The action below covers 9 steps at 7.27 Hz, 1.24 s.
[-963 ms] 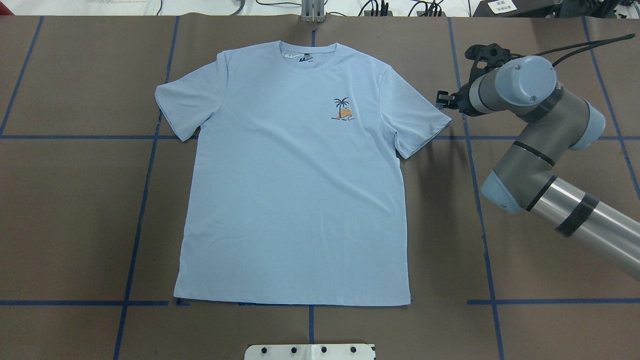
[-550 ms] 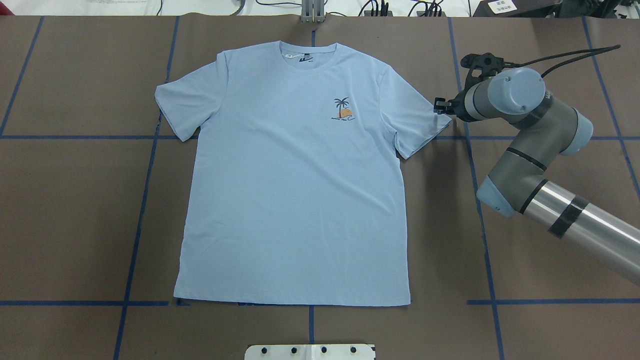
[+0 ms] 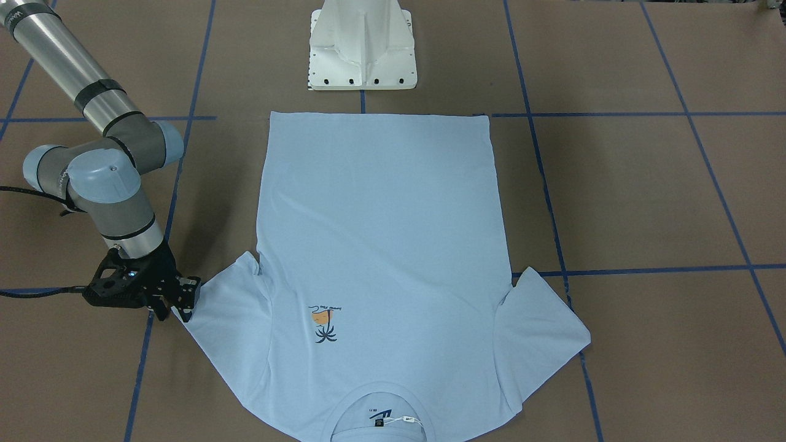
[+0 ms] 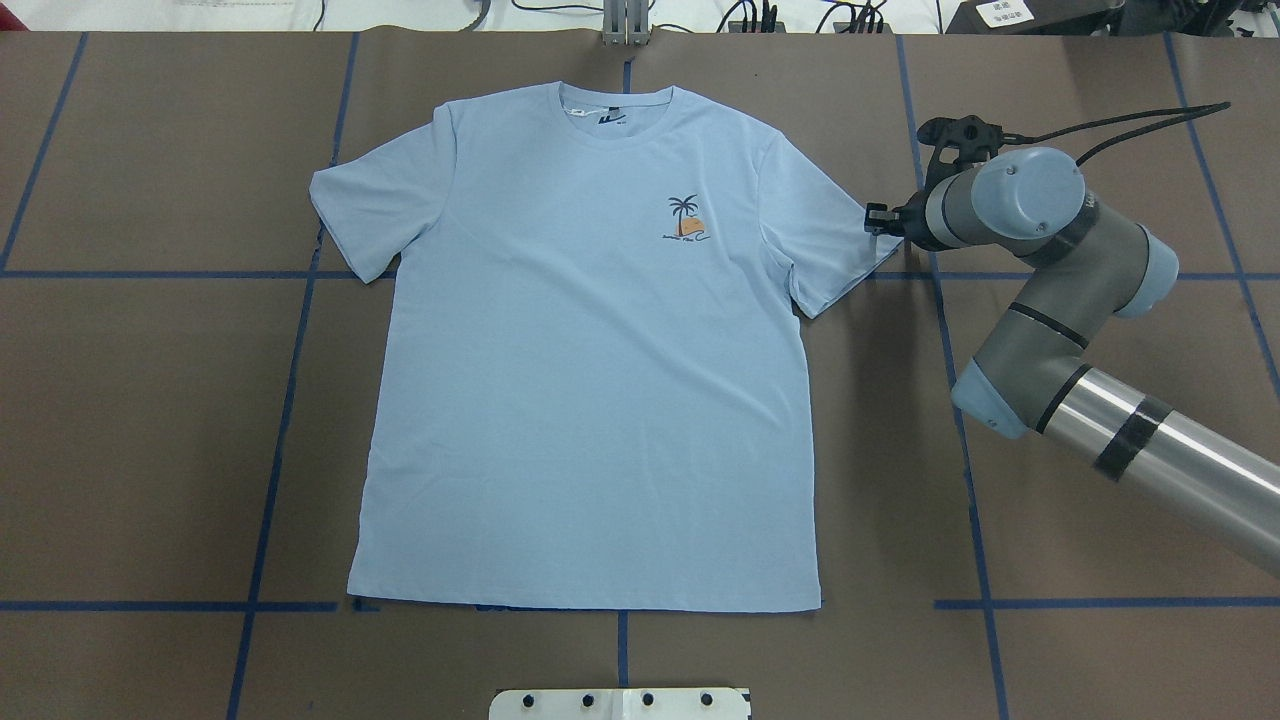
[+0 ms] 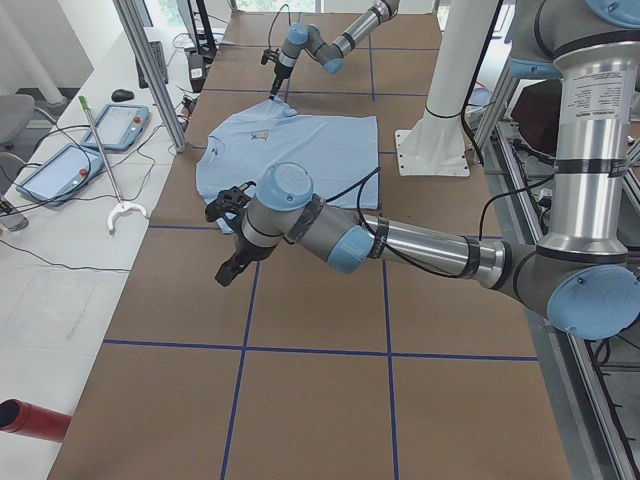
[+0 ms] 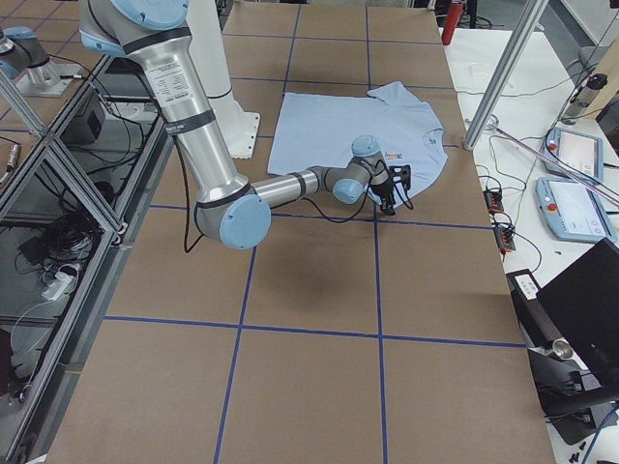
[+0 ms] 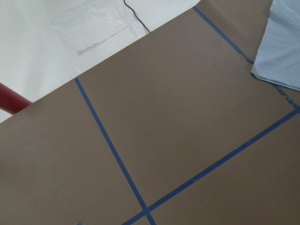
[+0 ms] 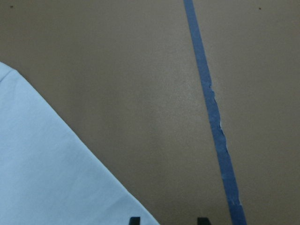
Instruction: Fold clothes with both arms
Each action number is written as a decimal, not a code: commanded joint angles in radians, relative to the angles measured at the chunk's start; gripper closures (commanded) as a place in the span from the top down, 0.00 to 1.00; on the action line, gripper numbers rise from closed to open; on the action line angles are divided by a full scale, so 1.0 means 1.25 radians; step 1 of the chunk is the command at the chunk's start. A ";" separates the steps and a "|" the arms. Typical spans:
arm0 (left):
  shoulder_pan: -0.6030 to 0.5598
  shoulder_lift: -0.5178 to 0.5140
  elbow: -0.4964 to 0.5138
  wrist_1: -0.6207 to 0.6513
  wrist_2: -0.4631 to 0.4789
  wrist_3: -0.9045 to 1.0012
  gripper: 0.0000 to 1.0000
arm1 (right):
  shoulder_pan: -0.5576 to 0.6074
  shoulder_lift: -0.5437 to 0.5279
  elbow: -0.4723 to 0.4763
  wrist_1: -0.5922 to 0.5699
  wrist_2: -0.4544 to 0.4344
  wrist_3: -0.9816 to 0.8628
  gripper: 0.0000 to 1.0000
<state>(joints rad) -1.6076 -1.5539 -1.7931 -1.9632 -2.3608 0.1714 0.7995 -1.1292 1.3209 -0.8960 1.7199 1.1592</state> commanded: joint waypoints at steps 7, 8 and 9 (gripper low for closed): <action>-0.001 0.005 -0.004 0.000 0.000 0.000 1.00 | -0.009 0.081 0.073 -0.168 -0.003 0.004 0.00; 0.000 0.006 -0.004 0.000 0.000 0.000 1.00 | -0.016 0.152 0.072 -0.262 -0.026 0.016 0.00; 0.000 0.006 -0.004 0.000 0.000 -0.001 1.00 | -0.039 0.195 0.060 -0.284 -0.045 0.050 0.00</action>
<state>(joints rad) -1.6082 -1.5470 -1.7977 -1.9635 -2.3608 0.1716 0.7753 -0.9658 1.4042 -1.1730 1.6914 1.1850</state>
